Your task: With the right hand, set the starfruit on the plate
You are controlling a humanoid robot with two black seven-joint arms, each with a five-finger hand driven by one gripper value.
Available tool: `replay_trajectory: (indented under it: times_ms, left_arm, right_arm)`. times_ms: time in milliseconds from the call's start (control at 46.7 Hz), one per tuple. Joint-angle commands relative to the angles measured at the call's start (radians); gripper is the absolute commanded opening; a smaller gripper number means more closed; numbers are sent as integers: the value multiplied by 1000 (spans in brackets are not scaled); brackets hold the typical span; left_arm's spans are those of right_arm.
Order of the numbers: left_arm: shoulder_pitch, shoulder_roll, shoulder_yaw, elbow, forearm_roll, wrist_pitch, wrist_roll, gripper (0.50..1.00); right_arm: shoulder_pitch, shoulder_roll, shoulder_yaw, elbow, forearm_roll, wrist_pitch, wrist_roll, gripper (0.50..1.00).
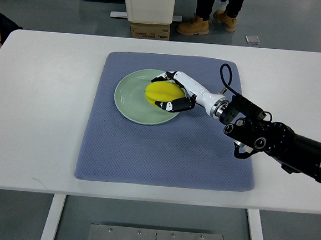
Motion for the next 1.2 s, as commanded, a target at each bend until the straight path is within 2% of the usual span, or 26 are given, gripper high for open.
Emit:
replay_trajectory:
  times_ms: [0, 129, 214, 364, 450, 943, 1179]
  left_arm:
    - [1, 0, 0, 0, 0, 1, 0, 1000]
    - [1, 0, 0, 0, 0, 0, 0, 1000]
    - [1, 0, 0, 0, 0, 0, 0, 1000]
    - [1, 0, 0, 0, 0, 0, 0, 1000]
    - [1, 0, 0, -1, 0, 0, 0, 1000]
    - [1, 0, 0, 0, 0, 0, -1, 1000]
    - [1, 0, 0, 0, 0, 0, 0, 1000]
  right_arm:
    - [-7, 0, 0, -12, -1, 0, -1, 617]
    - [-16, 0, 0, -13, 0, 2, -4, 681]
    - [-16, 0, 2, -12, 0, 2, -4, 807]
    - [-13, 0, 3, -7, 2, 2, -10, 933]
    - [-10, 0, 5, -4, 2, 2, -10, 970]
    - [38, 0, 43, 2, 11, 29, -8, 991]
    - [26, -109, 123, 4, 68, 75, -10, 1000]
